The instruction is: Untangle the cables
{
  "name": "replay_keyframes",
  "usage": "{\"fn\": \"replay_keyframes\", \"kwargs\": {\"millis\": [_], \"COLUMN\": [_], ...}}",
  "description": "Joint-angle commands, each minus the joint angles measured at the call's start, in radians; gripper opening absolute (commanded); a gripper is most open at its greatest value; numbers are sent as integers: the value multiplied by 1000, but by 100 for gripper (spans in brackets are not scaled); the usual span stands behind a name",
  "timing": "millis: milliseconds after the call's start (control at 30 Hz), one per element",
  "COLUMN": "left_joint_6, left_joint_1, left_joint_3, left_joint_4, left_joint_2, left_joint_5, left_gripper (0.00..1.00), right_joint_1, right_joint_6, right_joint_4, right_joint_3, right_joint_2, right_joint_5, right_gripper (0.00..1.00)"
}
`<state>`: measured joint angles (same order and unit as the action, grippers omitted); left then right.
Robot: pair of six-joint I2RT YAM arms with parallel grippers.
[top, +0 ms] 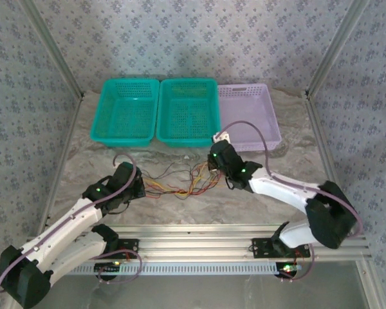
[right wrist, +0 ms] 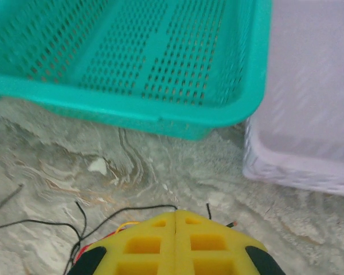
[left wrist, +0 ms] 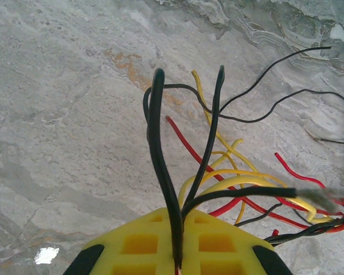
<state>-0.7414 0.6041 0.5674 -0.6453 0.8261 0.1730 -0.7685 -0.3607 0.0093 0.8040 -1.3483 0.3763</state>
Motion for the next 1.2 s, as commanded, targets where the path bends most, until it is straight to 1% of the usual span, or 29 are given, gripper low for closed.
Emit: {"fn": "replay_keyframes", "kwargs": {"millis": [0,133,267,333,467,667,800,1033,1167], "left_joint_6": [14,15,16,17,17,14,14,14,13], "left_joint_1": [6,5,6,6,5,6,6,5,6], "left_joint_3": [6,8,13,12,10,12,12,17,22], "left_joint_4": [-29,-28,-28,-28,-28,-59,-58,-63,-65], "left_joint_2": [8,33,55,62,70,71,74,95,100], "left_joint_5": [28,36,38,39,39,50,50,57,63], "left_gripper": [0,0,0,0,0,0,0,0,0], "right_joint_1": [17,75,167,217,307,413,471,495,495], "right_joint_6": [3,-8,-33,-41,-40,-38,-63,-61,-41], "right_joint_4": [-70,-147,-224,-265,-316,-391,-395,-439,-469], "right_joint_3": [-21,-25,-7,10,54,121,133,247,343], "right_joint_2": [141,281,402,447,517,555,569,575,569], "right_joint_5": [39,9,-55,-91,-118,-118,-181,-190,-141], "right_gripper": [0,0,0,0,0,0,0,0,0]}}
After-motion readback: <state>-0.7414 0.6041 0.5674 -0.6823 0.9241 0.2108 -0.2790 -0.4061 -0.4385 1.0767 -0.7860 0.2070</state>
